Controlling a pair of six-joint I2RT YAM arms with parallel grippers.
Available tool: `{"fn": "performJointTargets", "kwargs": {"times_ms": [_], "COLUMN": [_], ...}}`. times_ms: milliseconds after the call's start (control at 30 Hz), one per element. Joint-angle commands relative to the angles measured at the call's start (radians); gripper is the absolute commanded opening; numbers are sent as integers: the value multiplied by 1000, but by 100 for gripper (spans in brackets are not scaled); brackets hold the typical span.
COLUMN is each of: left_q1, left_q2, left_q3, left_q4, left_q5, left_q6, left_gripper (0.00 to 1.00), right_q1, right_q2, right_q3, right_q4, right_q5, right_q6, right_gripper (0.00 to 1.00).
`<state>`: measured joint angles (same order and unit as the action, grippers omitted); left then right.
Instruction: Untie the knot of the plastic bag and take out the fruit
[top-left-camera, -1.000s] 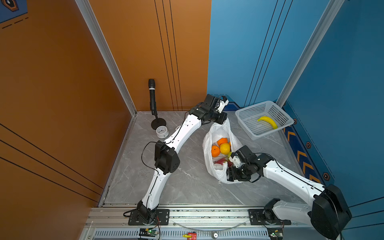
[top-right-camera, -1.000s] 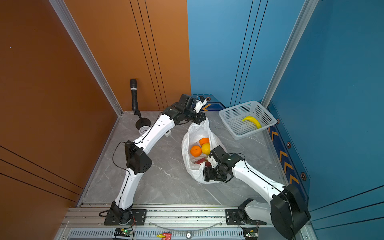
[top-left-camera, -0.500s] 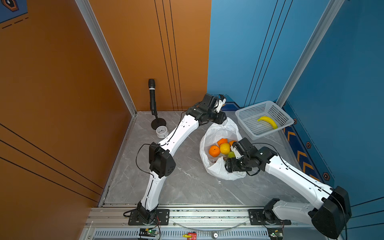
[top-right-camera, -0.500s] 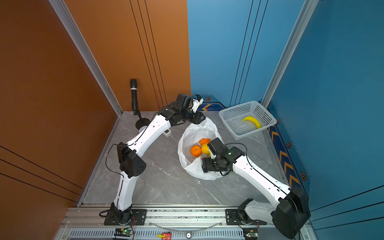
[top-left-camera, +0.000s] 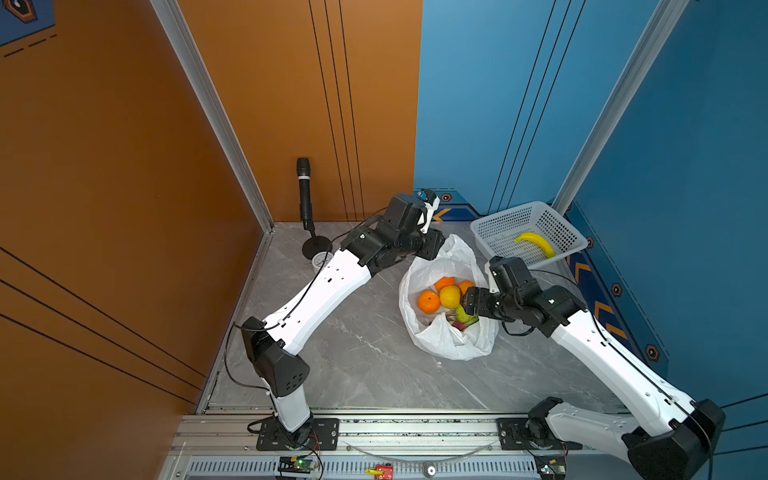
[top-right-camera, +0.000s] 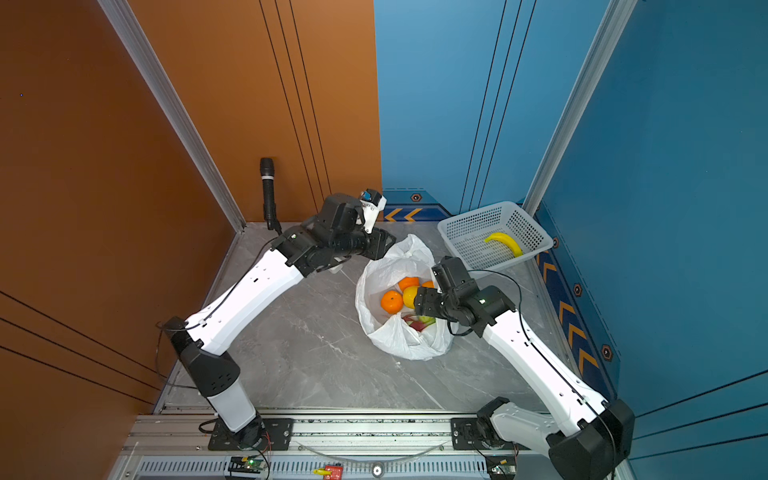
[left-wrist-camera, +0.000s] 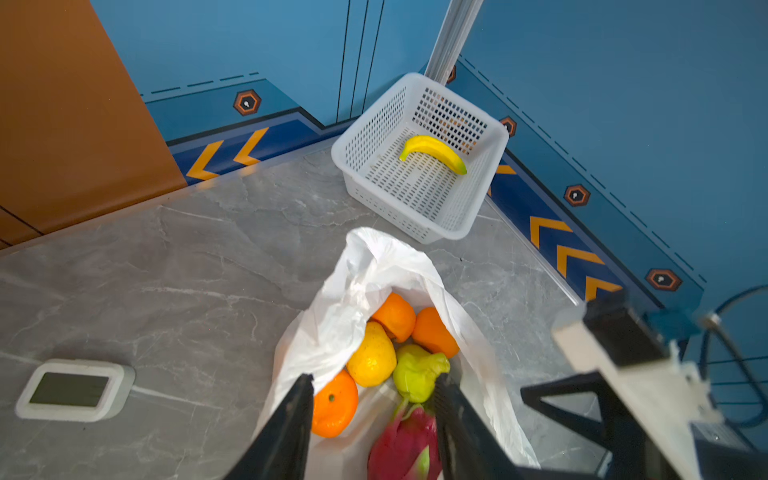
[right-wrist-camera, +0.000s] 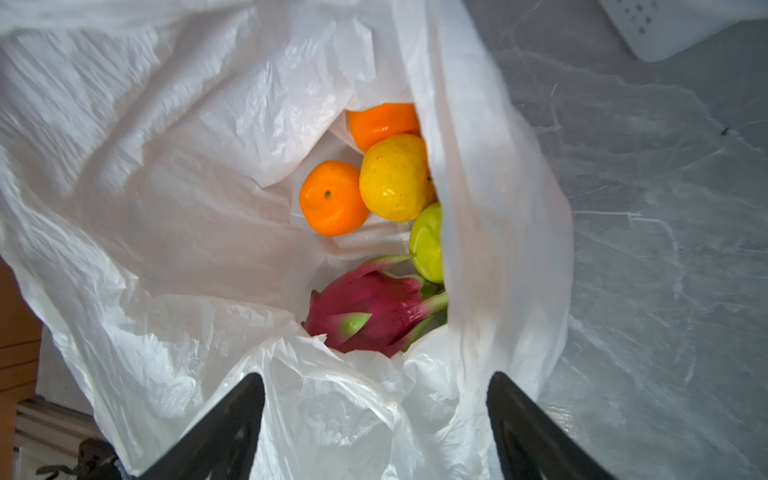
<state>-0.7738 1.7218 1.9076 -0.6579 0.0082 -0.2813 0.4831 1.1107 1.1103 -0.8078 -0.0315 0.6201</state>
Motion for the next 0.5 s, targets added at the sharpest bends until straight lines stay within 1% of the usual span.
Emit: {"fn": "performJointTargets", "kwargs": {"times_ms": [0,67,200,267,400,467], "left_q1": [-65,-100,-136,-148,-155,-156], "left_q2": [-38,-36,5,44,132,180], "left_q3": [-85,-140,-198,-195,-165,-147], "left_q4": [6,19,50,62,67,70], "left_q5": [-89,-105,-100,-99,-102,-126], "left_q6": [-33,-24,-39,-38,-32,-34], "left_gripper": [48,48,47,47,48,49], "right_q1": [-66,-109,-178,-201,-215,-217], "right_q2": [-84,-132,-193,-205,-207,-209], "right_q3": [-63,-111,-170,-185,-187,-185], "right_q4": [55,91,104,98,74,72], "right_q5": [14,-12,-44,-67,-82,-93], "right_q6": [76,92,131,144,154,155], "right_gripper": [86,86,86,86,86,86]}}
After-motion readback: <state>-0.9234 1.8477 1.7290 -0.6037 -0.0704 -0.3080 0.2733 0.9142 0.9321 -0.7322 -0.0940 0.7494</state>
